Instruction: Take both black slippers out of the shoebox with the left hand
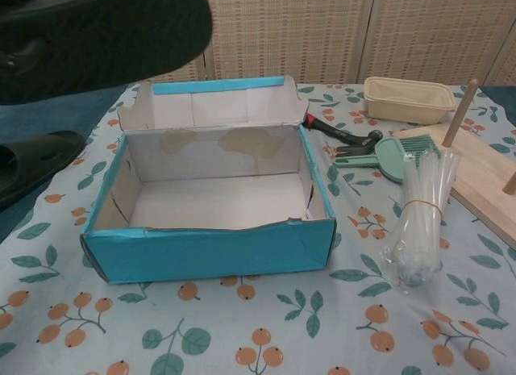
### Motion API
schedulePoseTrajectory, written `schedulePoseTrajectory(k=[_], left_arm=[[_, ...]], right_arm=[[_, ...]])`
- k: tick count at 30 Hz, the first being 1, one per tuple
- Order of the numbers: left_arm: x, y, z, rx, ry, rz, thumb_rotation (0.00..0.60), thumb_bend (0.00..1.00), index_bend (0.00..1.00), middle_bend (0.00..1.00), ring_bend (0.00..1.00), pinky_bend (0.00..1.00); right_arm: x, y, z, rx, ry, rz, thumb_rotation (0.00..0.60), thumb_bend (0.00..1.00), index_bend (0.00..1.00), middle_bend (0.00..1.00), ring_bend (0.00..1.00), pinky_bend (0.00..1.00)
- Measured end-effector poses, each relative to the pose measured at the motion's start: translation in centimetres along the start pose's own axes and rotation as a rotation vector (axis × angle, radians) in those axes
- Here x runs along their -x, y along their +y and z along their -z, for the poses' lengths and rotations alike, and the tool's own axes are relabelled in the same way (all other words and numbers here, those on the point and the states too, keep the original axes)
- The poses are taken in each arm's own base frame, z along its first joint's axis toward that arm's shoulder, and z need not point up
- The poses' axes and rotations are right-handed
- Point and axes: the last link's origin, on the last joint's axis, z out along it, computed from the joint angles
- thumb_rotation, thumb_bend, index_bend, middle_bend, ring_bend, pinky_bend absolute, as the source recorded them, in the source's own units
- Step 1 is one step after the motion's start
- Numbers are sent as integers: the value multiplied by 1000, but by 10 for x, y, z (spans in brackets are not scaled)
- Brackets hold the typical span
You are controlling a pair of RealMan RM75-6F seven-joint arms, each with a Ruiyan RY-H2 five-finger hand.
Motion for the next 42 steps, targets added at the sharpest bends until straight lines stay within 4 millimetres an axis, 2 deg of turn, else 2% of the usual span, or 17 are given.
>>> schedulePoseTrajectory(k=[5,8,11,16,18,20,21,22,23,25,31,35,42], left_arm=[[-11,-86,31,-177,32,-209,600,707,700,656,493,579],[-8,-124,50,-226,-21,-266,600,688,690,651,485,521],[-2,-154,67,-260,-57,-305,600,682,683,644,482,489],[10,-190,88,-297,-81,-381,600,658,661,626,472,440],[17,-202,95,-304,-87,-416,600,619,583,579,433,413],[25,-213,102,-312,-113,-438,600,552,265,353,236,351],[28,-218,105,-318,-133,-442,600,531,160,264,165,336],[32,-222,108,-327,-155,-439,600,502,40,130,70,316],[37,-225,112,-343,-186,-420,600,484,2,54,26,297],[46,-227,117,-365,-231,-374,600,458,0,1,0,259],[59,-227,129,-395,-295,-238,600,374,0,0,0,192],[59,-221,136,-386,-308,-200,600,357,0,0,0,126],[49,-202,147,-363,-323,-128,600,351,0,0,0,100]], right_arm=[[1,0,-1,1,-3,4,346,203,0,0,0,0],[1,0,-1,5,-4,5,346,202,0,0,0,0],[1,-1,-2,9,0,7,345,202,0,0,0,0],[4,-3,-2,4,-10,13,345,203,0,0,0,0],[4,-3,-2,2,-14,14,345,203,0,0,0,0],[4,-3,-2,5,-12,14,344,203,0,0,0,0],[4,-3,-2,8,-11,15,345,202,0,0,0,0],[4,-2,-2,10,-10,16,345,202,0,0,0,0],[4,-2,-1,11,-10,16,346,203,0,0,0,0],[4,-3,-1,10,-11,18,345,203,0,0,0,0],[4,-3,0,11,-14,21,344,207,0,0,0,0],[4,-3,0,12,-16,22,346,207,0,0,0,0],[3,-3,1,14,-11,20,345,207,0,0,0,0]])
